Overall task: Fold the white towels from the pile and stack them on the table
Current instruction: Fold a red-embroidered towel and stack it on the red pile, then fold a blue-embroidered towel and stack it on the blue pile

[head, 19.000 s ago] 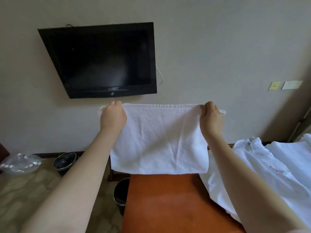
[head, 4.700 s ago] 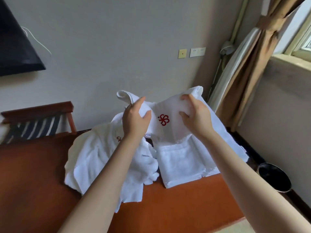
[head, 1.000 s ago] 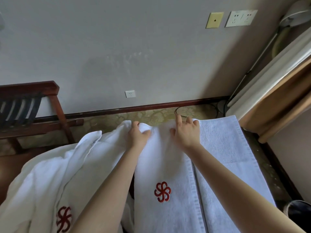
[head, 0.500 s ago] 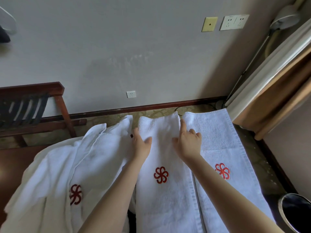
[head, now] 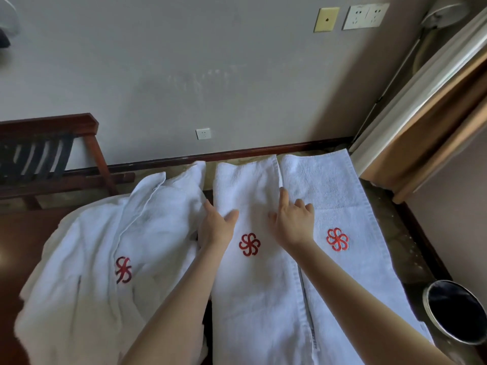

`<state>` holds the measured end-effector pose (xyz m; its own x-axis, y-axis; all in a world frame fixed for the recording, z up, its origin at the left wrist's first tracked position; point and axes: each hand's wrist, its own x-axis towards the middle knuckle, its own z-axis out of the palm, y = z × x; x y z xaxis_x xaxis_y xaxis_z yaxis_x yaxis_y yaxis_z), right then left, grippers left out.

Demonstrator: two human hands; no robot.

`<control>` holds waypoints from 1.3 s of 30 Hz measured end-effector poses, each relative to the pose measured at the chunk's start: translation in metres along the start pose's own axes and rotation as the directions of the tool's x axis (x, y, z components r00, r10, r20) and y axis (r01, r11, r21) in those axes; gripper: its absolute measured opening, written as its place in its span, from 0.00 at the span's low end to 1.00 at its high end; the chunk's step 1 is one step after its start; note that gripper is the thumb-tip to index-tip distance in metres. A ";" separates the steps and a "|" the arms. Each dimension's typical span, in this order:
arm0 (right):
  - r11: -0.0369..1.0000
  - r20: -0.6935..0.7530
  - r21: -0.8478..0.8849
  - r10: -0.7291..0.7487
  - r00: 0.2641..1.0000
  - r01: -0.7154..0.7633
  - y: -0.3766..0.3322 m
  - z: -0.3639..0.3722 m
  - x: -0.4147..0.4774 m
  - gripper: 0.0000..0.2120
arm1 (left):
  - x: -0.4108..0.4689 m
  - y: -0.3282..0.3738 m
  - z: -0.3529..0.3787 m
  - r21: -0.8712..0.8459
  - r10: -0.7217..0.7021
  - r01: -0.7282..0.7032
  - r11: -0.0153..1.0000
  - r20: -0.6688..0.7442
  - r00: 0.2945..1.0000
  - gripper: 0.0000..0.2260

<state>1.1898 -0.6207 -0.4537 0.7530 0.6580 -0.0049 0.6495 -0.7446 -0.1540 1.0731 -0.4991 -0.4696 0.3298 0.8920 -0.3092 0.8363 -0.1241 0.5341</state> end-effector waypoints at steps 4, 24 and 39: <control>0.999 0.043 -0.033 -0.018 0.999 0.019 0.002 -0.004 -0.049 0.31 | -0.051 -0.024 0.002 -0.102 0.001 0.001 0.995 0.017 1.000 0.35; 0.999 0.050 0.031 -0.018 0.999 0.017 0.040 -0.008 -0.205 0.39 | -0.177 -0.100 0.011 -0.101 0.139 -0.136 0.986 0.024 0.990 0.37; 0.953 0.157 -0.167 -0.229 0.961 0.254 0.037 0.005 -0.200 0.26 | -0.165 -0.099 0.004 0.353 0.576 -0.626 0.695 0.247 0.779 0.25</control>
<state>1.0626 -0.7792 -0.4637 0.5585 0.8201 -0.1247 0.8276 -0.5611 0.0165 0.9377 -0.6357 -0.4746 0.8469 0.5162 -0.1274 0.5296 -0.7981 0.2874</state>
